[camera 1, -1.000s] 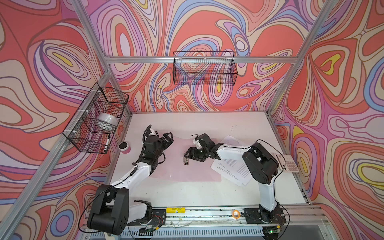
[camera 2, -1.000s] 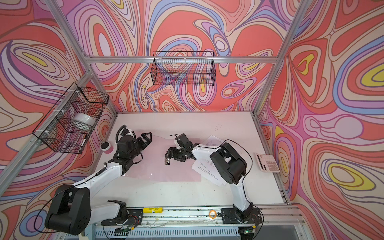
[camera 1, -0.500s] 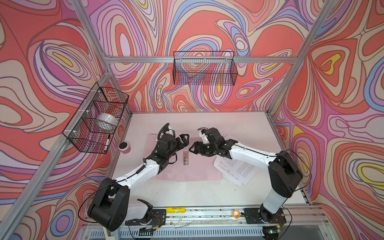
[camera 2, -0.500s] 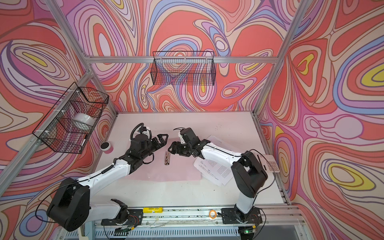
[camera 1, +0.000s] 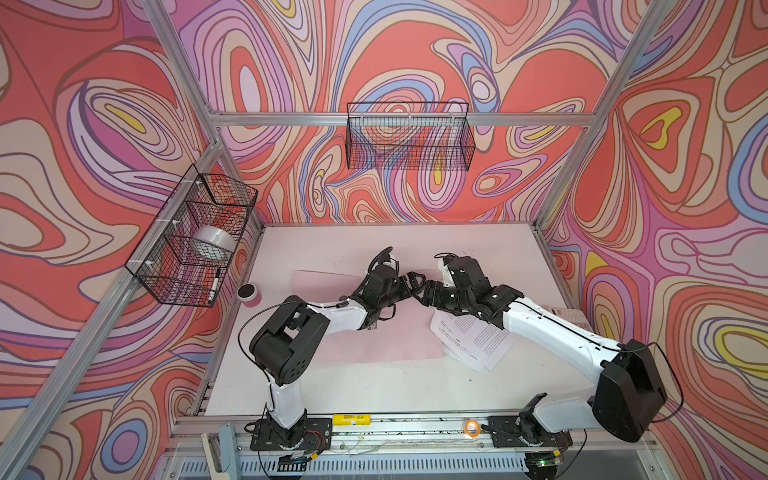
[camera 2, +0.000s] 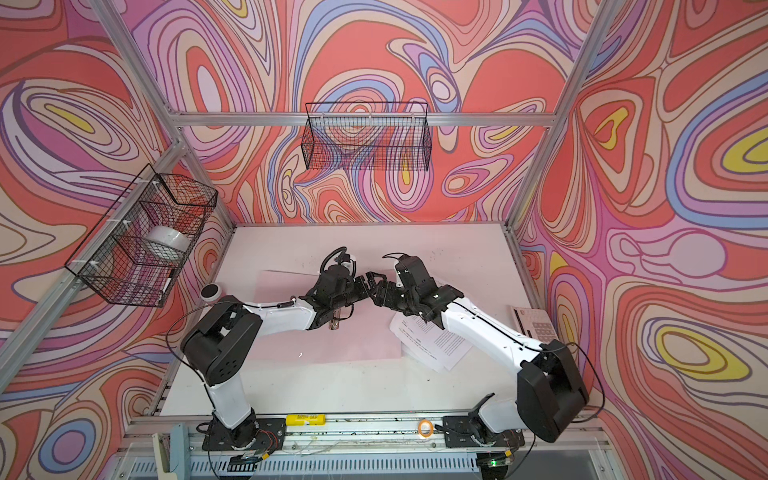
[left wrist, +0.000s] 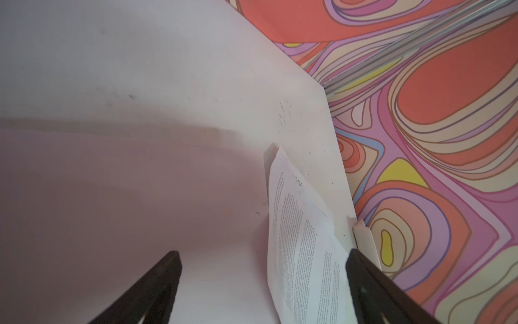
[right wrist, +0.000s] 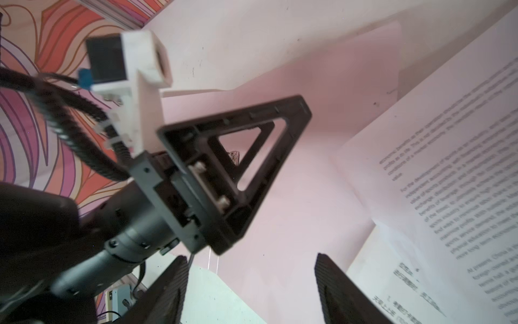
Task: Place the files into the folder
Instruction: 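Move both grippers to the printed paper stack and pinch its edge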
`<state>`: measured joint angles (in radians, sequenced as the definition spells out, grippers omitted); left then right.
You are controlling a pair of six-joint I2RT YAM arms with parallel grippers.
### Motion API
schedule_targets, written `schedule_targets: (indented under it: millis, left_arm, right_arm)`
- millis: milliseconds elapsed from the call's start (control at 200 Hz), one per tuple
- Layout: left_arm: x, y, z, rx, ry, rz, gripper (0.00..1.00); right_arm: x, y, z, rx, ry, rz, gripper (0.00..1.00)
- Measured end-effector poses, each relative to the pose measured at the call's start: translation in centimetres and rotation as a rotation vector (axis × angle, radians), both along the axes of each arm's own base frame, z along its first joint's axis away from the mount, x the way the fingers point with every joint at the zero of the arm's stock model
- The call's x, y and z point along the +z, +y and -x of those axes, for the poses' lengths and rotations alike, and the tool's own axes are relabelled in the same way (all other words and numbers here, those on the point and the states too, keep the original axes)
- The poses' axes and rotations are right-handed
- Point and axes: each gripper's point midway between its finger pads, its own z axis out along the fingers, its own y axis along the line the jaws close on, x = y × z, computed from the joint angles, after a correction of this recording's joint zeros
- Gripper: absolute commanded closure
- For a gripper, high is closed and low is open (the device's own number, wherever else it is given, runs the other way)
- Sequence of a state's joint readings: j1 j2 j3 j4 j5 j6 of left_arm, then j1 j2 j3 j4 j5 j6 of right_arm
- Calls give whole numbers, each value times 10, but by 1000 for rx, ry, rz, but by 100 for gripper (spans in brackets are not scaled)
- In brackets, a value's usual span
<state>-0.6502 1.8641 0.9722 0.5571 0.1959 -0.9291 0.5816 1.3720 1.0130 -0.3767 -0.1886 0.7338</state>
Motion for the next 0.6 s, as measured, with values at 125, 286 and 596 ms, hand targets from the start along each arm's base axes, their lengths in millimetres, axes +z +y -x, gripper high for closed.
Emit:
schedule_targets:
  millis: [125, 286, 596]
  left_arm:
    - [-11, -19, 8, -57, 28, 33, 18]
    - [-2, -41, 12, -116, 17, 72, 25]
    - [-1, -53, 21, -160, 17, 96, 35]
  right_arm:
    - [8, -20, -3, -51, -23, -6, 26]
    - [3, -37, -3, -90, -11, 7, 27]
    - [-5, -46, 1, -105, 13, 27, 27]
